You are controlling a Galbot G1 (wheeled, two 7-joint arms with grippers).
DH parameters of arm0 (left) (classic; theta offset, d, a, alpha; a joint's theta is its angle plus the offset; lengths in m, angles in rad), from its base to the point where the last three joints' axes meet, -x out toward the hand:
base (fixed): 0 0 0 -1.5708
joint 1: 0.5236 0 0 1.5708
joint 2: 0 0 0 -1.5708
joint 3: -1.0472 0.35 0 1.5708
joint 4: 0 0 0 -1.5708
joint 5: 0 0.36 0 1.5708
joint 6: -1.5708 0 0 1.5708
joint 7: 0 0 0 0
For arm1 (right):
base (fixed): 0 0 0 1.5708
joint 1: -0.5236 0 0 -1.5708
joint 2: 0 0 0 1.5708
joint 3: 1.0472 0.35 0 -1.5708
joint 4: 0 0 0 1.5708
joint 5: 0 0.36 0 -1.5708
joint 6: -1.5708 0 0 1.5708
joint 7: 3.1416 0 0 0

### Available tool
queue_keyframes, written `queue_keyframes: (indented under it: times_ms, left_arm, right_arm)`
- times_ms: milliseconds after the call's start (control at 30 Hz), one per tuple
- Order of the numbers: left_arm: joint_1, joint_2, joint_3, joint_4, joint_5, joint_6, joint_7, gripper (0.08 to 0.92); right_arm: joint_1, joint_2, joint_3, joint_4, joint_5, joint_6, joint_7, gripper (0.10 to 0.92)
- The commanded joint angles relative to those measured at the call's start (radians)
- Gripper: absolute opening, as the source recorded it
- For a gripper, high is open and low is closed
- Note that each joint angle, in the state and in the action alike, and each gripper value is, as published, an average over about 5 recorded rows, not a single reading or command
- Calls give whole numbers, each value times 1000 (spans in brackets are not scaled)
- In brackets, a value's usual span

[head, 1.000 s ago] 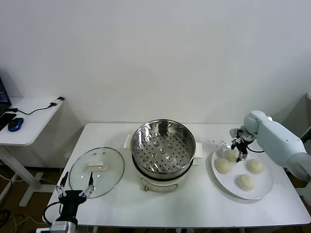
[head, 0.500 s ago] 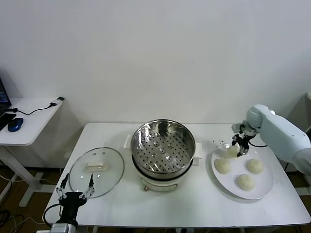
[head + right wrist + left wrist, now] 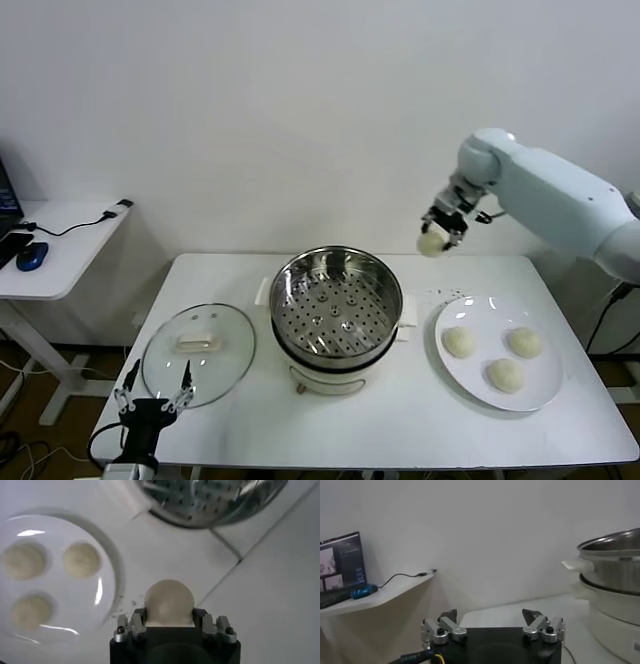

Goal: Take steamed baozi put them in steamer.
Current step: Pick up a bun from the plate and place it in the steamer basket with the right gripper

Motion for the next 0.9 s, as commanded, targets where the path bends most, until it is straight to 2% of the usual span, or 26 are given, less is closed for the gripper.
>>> queue_keyframes:
  times_ms: [33,267,533,700,900]
  left_arm:
    - [8,-1,-2,3,0,0,2,823]
    - [25,-6,4,4,0,-5,3,823]
    - [36,-4,-7,-1,-8,-9,3,823]
    - [37,-1,-12,6,-14,-11,2,823]
    - [35,-1,-11,14,-14,-11,2,823]
  right_arm:
    - [86,185,-58,154,-37,142,7,602]
    - [-45,266,-21,97,-195,205,30,603]
    - [-193,291,23,14,-377,235,50,611]
    - [-241,293,37,-20,-416,232,52,608]
    - [-258,292,32,-47,-391,212,45,611]
